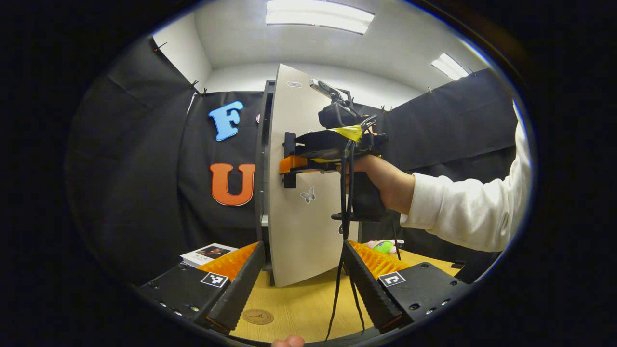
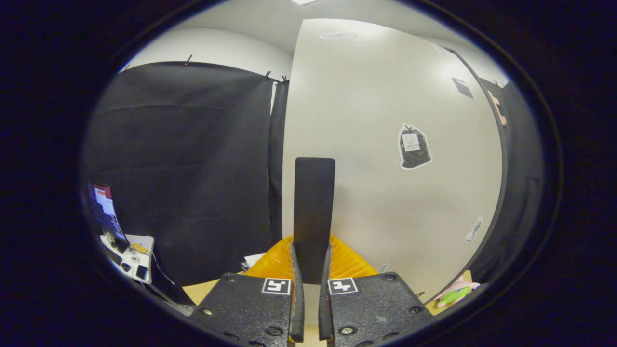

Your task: Open the cabinet door with the right hand, grasp the bottle in the cabinet with the left hand and place it on the coaster, then close the cabinet door with the right hand.

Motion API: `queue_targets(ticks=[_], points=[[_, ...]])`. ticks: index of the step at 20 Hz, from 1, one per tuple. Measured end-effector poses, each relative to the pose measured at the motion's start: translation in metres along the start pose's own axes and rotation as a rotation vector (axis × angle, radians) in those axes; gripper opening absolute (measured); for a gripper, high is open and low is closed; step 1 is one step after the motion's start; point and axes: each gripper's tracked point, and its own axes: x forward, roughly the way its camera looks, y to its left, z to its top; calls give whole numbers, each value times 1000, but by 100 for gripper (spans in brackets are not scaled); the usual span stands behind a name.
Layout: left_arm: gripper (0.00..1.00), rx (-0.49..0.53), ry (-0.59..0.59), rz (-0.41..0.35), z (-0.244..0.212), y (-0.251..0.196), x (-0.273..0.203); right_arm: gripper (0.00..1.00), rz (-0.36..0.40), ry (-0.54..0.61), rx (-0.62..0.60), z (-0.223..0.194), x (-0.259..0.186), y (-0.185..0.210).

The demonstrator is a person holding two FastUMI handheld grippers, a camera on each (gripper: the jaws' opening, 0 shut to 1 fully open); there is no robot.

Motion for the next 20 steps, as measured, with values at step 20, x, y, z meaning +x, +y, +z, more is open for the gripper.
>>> queue_targets(ticks=[20], points=[[97, -22, -28, 22, 4, -4, 20, 14, -81, -29, 37, -6, -69, -30]])
